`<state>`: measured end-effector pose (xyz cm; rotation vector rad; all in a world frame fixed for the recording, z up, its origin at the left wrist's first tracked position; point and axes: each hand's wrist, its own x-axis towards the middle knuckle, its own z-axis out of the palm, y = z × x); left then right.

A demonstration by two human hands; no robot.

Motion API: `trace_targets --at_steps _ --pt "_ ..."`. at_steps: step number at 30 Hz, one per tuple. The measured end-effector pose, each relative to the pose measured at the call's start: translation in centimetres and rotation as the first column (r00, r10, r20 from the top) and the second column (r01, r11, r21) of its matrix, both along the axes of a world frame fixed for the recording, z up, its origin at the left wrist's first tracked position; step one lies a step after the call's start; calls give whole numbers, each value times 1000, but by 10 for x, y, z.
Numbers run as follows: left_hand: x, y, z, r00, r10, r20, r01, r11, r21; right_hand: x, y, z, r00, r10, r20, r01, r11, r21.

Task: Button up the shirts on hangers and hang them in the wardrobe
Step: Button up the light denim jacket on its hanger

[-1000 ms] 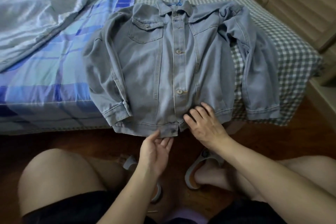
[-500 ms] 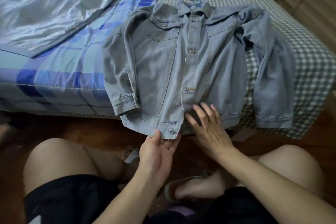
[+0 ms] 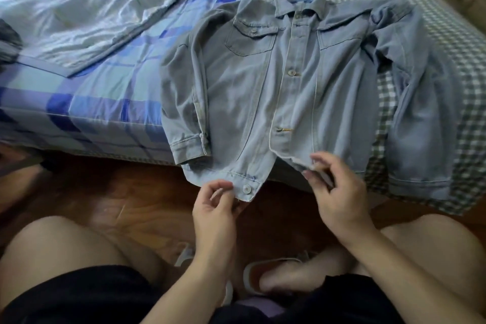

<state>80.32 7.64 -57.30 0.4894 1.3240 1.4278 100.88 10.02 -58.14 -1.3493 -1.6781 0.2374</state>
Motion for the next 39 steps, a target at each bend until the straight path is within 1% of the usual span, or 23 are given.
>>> trace_targets --at_steps 1,3,5,7,10,11,13,14,16,18,20,24,27,31,36,39 --pt "3 1 -3 1000 -3 9 3 1000 -12 -1 -1 13 998 8 -56 -9 1000 -23" --pt "7 4 -8 1000 6 8 -6 999 -41 -4 1 33 996 74 -51 -77 995 -65" --pt "9 5 -10 1000 -9 -24 9 999 -31 -9 2 49 991 118 -56 -124 985 -119" --pt "9 5 -9 997 -16 -74 16 1000 5 -17 1 60 988 111 -106 -129 974 -186" --pt "10 2 -2 992 -33 -126 37 999 31 -38 -3 67 985 40 -169 -89 953 -289" --pt "10 0 0 991 -51 -128 56 998 40 -44 -2 65 985 28 -173 -86 938 -335" --pt "11 -2 7 988 -82 -129 91 993 71 -53 1 60 991 35 -127 -90 885 -456" --pt "12 -3 10 988 -83 -131 94 992 81 -56 4 58 994 44 -102 -91 848 -522" --pt "12 -2 12 989 -70 -132 82 993 87 -56 9 55 994 30 -107 -89 788 -609" --pt "12 -1 12 988 -71 -137 83 993 86 -55 12 55 991 -8 -130 -77 771 -632" --pt "11 0 11 989 -81 -122 92 992 86 -57 12 56 992 -10 -126 -73 769 -635" --pt "14 1 9 997 -80 14 79 995 67 -62 6 54 992 44 -115 -108 757 -645" --pt "14 1 9 993 -93 67 89 994 59 -59 5 53 991 13 -130 -93 768 -634" --pt "11 3 9 993 -110 45 108 993 45 -61 3 53 996 5 -90 -59 796 -603" --pt "11 1 10 993 -104 -56 107 993 56 -59 8 56 995 86 -49 -96 730 -677" --pt "10 0 11 989 -134 -66 136 990 32 -55 13 59 991 128 -39 -118 701 -703"
